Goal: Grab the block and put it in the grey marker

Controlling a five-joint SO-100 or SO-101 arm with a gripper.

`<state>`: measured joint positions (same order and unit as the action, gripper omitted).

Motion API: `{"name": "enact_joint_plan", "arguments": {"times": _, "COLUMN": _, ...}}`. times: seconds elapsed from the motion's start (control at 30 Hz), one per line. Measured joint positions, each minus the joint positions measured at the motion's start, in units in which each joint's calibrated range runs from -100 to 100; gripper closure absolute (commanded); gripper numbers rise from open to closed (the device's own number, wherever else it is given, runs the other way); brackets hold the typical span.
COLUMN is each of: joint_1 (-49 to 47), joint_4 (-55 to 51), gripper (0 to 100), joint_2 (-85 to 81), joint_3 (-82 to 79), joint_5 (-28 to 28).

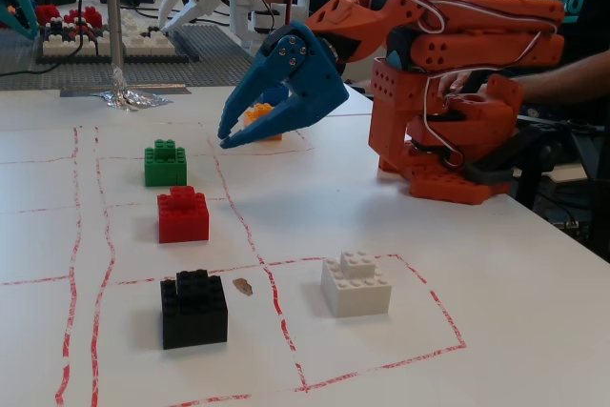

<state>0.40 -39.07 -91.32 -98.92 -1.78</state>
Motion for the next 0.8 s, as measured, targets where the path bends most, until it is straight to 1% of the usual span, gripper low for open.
{"name": "enact_joint_plan", "arguments": {"times": 0.1, "joint_1": -1.69, "joint_4": -2.97, "gripper": 100, "joint_2": -1.98, "joint_3": 0.0, "joint_5": -0.39}}
{"name": "enact_joint_plan", "arguments": {"times": 0.33, "joint_1": -1.5, "joint_4": -9.41, "gripper": 100, "joint_2": -7.39, "joint_3": 0.0, "joint_5": -0.98}}
{"name": "enact_joint_plan", "arguments": {"times": 0.5, "joint_1": -1.5, "joint_4": -12.3, "gripper": 100, "joint_2": -7.39, "joint_3": 0.0, "joint_5": -0.98}}
{"name": "enact_joint_plan", "arguments": {"times": 0.8, "joint_1": -1.5, "joint_4": -12.46, "gripper": 99, "joint_2": -7.39, "joint_3": 0.0, "joint_5": -0.98}}
